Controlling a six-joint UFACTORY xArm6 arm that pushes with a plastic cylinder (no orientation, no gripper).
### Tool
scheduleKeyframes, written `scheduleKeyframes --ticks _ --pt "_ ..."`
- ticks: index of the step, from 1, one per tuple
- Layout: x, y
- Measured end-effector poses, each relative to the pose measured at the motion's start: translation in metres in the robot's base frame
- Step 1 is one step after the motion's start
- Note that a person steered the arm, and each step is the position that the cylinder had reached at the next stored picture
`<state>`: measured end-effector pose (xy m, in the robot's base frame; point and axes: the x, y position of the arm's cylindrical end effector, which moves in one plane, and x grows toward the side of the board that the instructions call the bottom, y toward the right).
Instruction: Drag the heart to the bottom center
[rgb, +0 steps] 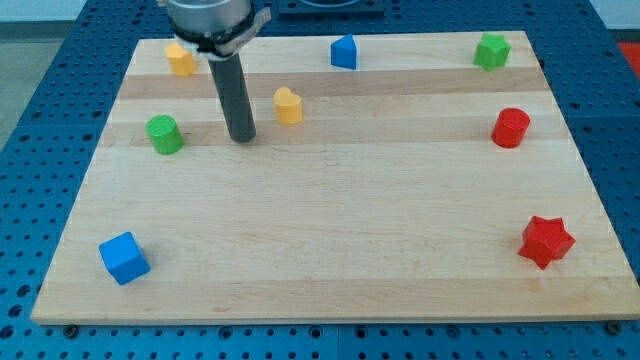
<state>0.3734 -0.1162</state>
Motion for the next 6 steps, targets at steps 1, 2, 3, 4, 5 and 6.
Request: scheduleKeyframes --ticks 1,2,3,4,5,6 --pt "-0.041 0.0" --pt "-0.069 0.027" --pt "-0.069 0.064" --pt "-0.059 0.071" --pt "-0.055 0.066" --pt "-0.055 0.059"
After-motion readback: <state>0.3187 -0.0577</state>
